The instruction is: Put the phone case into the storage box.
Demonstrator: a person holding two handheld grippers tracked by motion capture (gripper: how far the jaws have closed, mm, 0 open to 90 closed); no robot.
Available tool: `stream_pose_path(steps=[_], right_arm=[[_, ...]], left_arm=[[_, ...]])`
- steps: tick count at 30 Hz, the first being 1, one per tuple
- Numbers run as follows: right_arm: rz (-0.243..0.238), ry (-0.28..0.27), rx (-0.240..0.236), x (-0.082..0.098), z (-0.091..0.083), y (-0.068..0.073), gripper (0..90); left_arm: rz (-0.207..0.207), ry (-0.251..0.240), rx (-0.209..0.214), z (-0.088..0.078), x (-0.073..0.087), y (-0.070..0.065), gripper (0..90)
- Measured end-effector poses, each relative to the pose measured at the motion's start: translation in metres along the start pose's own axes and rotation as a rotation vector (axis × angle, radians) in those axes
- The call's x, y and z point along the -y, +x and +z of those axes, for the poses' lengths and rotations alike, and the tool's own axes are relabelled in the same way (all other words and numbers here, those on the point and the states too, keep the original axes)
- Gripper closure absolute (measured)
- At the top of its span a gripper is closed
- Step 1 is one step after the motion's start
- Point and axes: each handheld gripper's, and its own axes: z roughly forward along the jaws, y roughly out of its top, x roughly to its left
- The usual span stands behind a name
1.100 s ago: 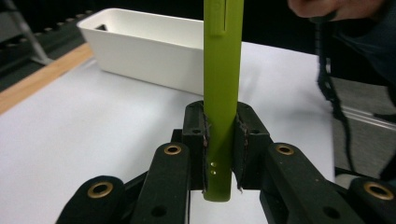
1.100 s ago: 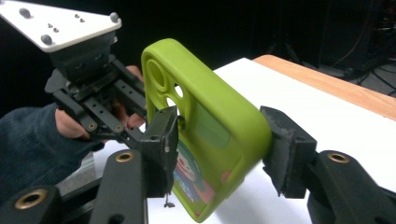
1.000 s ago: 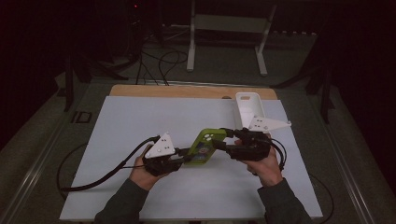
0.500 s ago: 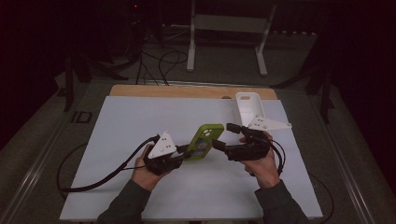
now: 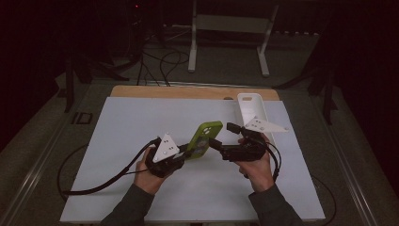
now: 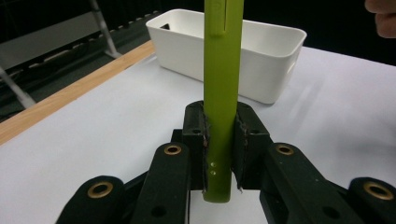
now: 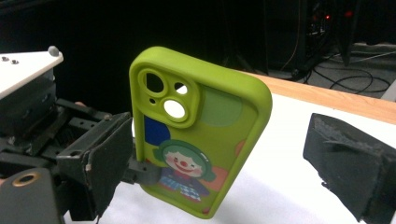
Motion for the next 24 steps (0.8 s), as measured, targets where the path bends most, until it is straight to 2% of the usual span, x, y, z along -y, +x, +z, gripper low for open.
stream_pose_path(steps=[13, 24], right_arm=[[0.029, -0.041, 0.025, -0.001, 0.005, 0.007, 8.2], [0.059, -0.053, 0.067, -0.004, 0.016, 0.012, 8.2]], left_arm=[[-0.01, 0.007, -0.061, 0.005, -0.002, -0.005, 78.1], [-0.012, 0.015, -0.07, 0.008, -0.002, -0.007, 78.1]])
